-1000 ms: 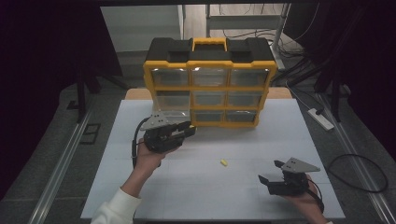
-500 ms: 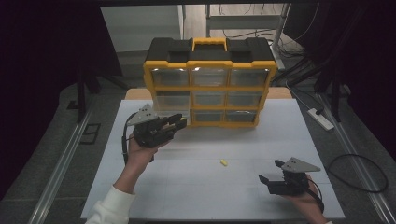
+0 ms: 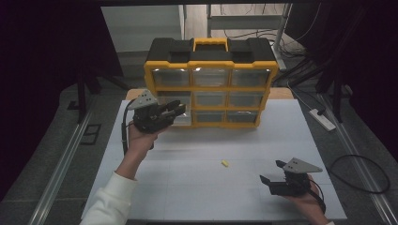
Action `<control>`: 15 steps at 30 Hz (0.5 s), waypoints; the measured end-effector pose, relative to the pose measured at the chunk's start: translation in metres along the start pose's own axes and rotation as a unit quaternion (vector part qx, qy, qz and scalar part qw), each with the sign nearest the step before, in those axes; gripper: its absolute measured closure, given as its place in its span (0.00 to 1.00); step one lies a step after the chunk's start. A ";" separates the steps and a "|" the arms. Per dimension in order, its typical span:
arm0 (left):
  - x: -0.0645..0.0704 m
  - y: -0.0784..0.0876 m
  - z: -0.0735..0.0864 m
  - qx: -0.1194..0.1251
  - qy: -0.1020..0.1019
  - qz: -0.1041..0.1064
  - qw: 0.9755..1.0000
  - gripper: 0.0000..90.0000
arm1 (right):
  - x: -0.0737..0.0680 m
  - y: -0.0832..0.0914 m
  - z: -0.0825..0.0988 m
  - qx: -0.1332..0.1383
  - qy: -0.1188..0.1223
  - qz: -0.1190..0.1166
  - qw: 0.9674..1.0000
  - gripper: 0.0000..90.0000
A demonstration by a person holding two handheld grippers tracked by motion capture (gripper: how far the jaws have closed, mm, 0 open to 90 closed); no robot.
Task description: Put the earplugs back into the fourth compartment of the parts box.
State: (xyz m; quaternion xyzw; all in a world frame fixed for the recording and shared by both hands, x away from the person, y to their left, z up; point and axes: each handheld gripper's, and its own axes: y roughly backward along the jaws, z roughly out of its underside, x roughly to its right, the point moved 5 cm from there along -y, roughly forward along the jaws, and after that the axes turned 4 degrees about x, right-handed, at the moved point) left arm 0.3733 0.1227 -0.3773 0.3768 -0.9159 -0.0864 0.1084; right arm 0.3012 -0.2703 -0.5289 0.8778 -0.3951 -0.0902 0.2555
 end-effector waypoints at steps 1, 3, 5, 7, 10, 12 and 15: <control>-0.002 -0.001 0.000 -0.002 0.001 -0.003 1.000 0.75 | 0.000 0.000 0.000 0.000 0.000 0.000 1.000 0.18; -0.010 -0.003 0.000 -0.008 0.004 -0.012 1.000 0.75 | 0.000 0.000 0.000 -0.001 0.000 0.000 1.000 0.18; -0.015 -0.005 0.001 -0.013 0.006 -0.018 1.000 0.75 | 0.000 0.000 0.000 -0.001 0.000 0.000 1.000 0.18; -0.017 -0.006 0.001 -0.015 0.007 -0.021 1.000 0.75 | 0.000 0.000 0.000 -0.001 -0.001 0.001 1.000 0.18; -0.026 -0.009 0.004 -0.024 0.011 -0.032 0.999 0.75 | 0.000 0.000 0.000 -0.001 0.000 0.000 1.000 0.18; -0.033 -0.012 0.006 -0.031 0.016 -0.041 0.999 0.74 | 0.000 0.000 0.000 -0.002 0.000 0.000 1.000 0.18; -0.036 -0.013 0.007 -0.034 0.018 -0.044 0.998 0.74 | 0.000 0.000 0.000 -0.001 0.000 0.000 1.000 0.18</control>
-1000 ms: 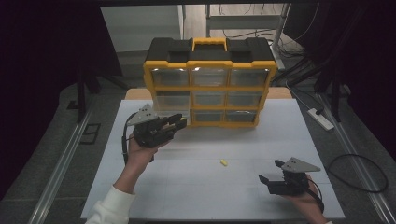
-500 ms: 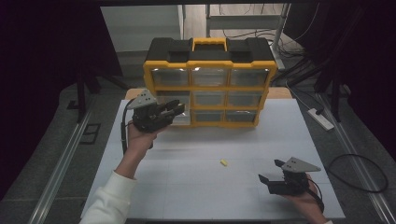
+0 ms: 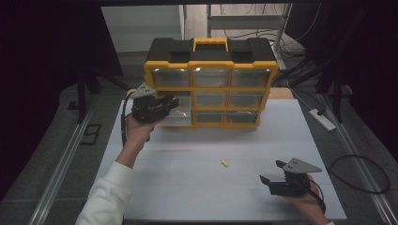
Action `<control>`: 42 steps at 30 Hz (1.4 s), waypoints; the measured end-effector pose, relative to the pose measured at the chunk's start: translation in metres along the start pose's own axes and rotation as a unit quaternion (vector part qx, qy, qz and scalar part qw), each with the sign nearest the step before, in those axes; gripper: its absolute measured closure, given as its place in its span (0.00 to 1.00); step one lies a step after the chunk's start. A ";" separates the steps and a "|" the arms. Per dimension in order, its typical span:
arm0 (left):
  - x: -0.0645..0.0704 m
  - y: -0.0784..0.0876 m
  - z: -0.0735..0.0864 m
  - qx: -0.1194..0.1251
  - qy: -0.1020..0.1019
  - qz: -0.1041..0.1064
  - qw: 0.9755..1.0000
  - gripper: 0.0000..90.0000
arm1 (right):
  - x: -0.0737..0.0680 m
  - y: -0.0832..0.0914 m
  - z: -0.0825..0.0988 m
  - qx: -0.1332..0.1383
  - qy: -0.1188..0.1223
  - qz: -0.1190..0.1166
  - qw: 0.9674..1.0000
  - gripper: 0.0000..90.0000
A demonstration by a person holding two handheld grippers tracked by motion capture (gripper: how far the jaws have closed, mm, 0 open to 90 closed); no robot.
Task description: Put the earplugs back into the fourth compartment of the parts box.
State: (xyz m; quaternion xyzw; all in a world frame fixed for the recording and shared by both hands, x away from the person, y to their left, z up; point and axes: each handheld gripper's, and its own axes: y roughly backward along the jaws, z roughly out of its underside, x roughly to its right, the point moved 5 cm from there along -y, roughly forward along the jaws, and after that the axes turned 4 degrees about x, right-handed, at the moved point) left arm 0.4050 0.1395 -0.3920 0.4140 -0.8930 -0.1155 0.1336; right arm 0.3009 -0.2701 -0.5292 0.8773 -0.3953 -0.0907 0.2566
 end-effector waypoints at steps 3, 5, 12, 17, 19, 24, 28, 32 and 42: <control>-0.004 -0.001 0.000 -0.001 0.003 -0.003 1.000 0.74 | 0.000 0.000 0.000 0.000 0.000 0.000 1.000 0.18; -0.005 -0.002 -0.001 -0.002 0.003 -0.006 1.000 0.74 | 0.000 0.000 0.000 -0.001 0.001 -0.001 1.000 0.18; -0.009 -0.003 -0.002 0.011 0.003 -0.018 1.000 0.55 | 0.000 0.000 0.000 -0.001 0.001 0.000 1.000 0.18; -0.002 0.001 -0.005 0.024 0.000 -0.013 1.000 0.34 | 0.000 0.000 0.000 -0.001 0.000 0.000 1.000 0.18; 0.001 0.002 -0.004 0.022 -0.003 -0.009 1.000 0.32 | 0.000 0.000 0.000 -0.001 0.001 0.000 1.000 0.18; 0.015 0.003 0.000 0.016 -0.013 0.015 1.000 0.30 | 0.000 0.000 0.000 -0.001 0.001 0.000 1.000 0.18; 0.027 0.004 0.005 0.012 -0.021 0.032 0.999 0.30 | 0.000 0.000 0.000 -0.002 0.001 0.000 1.000 0.18; 0.043 0.003 0.014 0.005 -0.029 0.056 0.998 0.30 | 0.000 -0.001 0.000 -0.002 0.002 0.001 1.000 0.18; 0.068 0.000 0.031 -0.010 -0.043 0.088 0.995 0.30 | 0.000 -0.001 0.000 -0.002 0.002 0.001 1.000 0.18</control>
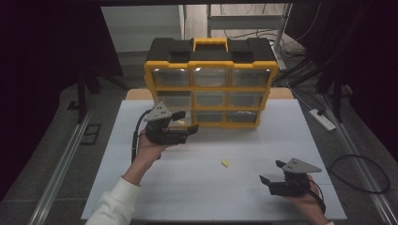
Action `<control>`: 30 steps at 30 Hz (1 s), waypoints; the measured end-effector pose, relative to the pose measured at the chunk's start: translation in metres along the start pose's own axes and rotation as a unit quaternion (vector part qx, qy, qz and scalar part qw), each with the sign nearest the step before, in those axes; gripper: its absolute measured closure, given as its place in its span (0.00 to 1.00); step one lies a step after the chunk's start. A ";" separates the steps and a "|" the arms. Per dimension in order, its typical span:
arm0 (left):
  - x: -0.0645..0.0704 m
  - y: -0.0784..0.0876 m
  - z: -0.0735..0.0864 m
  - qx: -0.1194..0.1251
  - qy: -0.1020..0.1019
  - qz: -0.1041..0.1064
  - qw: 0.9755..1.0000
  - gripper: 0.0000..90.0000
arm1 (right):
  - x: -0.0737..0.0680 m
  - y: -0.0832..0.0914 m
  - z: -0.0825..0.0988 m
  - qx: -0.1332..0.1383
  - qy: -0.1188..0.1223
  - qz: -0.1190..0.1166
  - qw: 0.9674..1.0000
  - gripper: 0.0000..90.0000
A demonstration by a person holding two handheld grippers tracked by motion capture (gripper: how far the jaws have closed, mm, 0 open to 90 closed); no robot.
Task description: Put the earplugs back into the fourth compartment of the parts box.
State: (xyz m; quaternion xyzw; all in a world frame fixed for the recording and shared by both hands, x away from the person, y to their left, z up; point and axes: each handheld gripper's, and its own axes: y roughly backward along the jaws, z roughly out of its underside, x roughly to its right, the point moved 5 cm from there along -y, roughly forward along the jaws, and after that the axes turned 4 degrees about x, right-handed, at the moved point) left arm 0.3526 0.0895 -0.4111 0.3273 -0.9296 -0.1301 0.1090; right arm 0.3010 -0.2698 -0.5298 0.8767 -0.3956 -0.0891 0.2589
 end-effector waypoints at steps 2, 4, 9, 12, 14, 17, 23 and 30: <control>0.004 -0.002 0.003 -0.005 -0.001 0.006 1.000 0.30 | 0.000 0.000 0.000 0.000 0.001 -0.001 1.000 0.18; 0.007 -0.004 0.006 -0.008 -0.001 0.011 1.000 0.29 | 0.000 0.000 0.000 0.000 0.001 -0.001 1.000 0.18; 0.012 -0.011 0.013 -0.019 0.000 0.022 1.000 0.29 | 0.000 0.000 0.000 0.000 0.001 0.000 1.000 0.18; 0.015 -0.016 0.017 -0.028 0.000 0.029 0.999 0.29 | 0.000 0.000 0.000 0.000 0.001 0.000 1.000 0.18; 0.017 -0.020 0.020 -0.034 0.000 0.032 0.999 0.29 | 0.000 0.000 0.000 -0.001 0.001 0.000 1.000 0.18; 0.022 -0.026 0.026 -0.045 -0.001 0.038 0.998 0.29 | -0.001 0.001 0.000 0.001 -0.001 -0.001 1.000 0.18; 0.031 -0.040 0.036 -0.072 -0.012 0.045 0.996 0.28 | 0.000 0.002 0.001 0.000 0.000 0.000 1.000 0.18; 0.035 -0.051 0.046 -0.096 -0.016 0.050 0.994 0.28 | 0.000 0.002 0.001 -0.002 0.002 0.002 1.000 0.18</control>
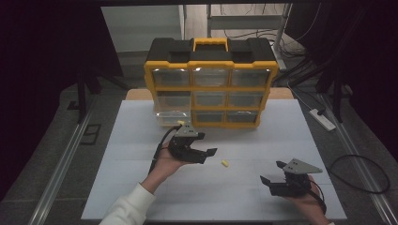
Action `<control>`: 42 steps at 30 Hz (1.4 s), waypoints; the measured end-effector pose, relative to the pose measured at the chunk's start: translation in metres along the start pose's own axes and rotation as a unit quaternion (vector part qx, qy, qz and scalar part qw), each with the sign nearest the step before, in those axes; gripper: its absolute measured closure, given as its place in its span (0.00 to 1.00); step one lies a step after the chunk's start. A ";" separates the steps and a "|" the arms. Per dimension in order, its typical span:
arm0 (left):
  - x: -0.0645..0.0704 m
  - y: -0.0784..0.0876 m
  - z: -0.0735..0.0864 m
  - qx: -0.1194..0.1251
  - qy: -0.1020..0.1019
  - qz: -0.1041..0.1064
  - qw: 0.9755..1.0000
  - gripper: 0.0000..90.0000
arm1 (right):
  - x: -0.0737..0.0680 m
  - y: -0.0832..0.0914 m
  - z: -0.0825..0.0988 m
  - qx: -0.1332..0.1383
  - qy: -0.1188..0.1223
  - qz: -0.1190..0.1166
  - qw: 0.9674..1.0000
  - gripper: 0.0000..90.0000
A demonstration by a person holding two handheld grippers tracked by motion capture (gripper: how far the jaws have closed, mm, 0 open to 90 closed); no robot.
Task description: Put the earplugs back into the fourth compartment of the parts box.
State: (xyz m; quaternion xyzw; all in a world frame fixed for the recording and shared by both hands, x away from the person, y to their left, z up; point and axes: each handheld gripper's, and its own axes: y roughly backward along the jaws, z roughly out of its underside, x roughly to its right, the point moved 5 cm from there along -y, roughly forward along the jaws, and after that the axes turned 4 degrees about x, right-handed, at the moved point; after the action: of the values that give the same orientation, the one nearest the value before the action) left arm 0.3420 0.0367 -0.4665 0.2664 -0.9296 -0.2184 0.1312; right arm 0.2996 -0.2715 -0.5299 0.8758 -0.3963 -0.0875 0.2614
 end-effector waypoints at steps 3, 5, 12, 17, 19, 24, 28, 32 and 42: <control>0.001 -0.005 0.003 -0.008 0.001 0.001 1.000 0.28 | 0.000 0.000 0.000 0.000 0.000 0.000 1.000 0.18; 0.001 -0.009 0.006 -0.013 0.001 0.002 1.000 0.28 | 0.000 0.000 0.000 0.000 0.001 0.000 1.000 0.18; 0.003 -0.022 0.013 -0.037 0.000 0.008 0.999 0.27 | 0.000 0.000 0.000 -0.001 0.000 0.000 1.000 0.18; 0.003 -0.031 0.020 -0.057 -0.003 0.005 0.998 0.27 | 0.000 -0.001 0.000 -0.002 0.000 0.000 1.000 0.18; 0.003 -0.036 0.023 -0.066 -0.007 0.002 0.998 0.27 | 0.000 -0.001 0.000 -0.002 0.001 0.000 1.000 0.18; 0.003 -0.046 0.030 -0.083 -0.008 0.000 0.997 0.27 | 0.000 -0.001 0.000 -0.002 0.001 -0.001 1.000 0.18; 0.002 -0.052 0.034 -0.097 -0.010 -0.004 0.995 0.26 | 0.000 -0.001 0.001 -0.003 0.000 -0.001 1.000 0.18; 0.004 -0.058 0.036 -0.106 -0.015 -0.003 0.994 0.26 | 0.000 -0.001 0.001 -0.003 0.000 0.000 1.000 0.18; 0.012 -0.088 0.046 -0.147 -0.030 -0.015 0.989 0.24 | 0.000 -0.001 0.001 -0.003 -0.001 0.001 1.000 0.18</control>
State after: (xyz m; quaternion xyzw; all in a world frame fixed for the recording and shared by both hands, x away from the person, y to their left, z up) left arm 0.3544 -0.0217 -0.5465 0.2510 -0.8869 -0.3625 0.1379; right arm 0.3001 -0.2716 -0.5309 0.8745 -0.3968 -0.0891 0.2642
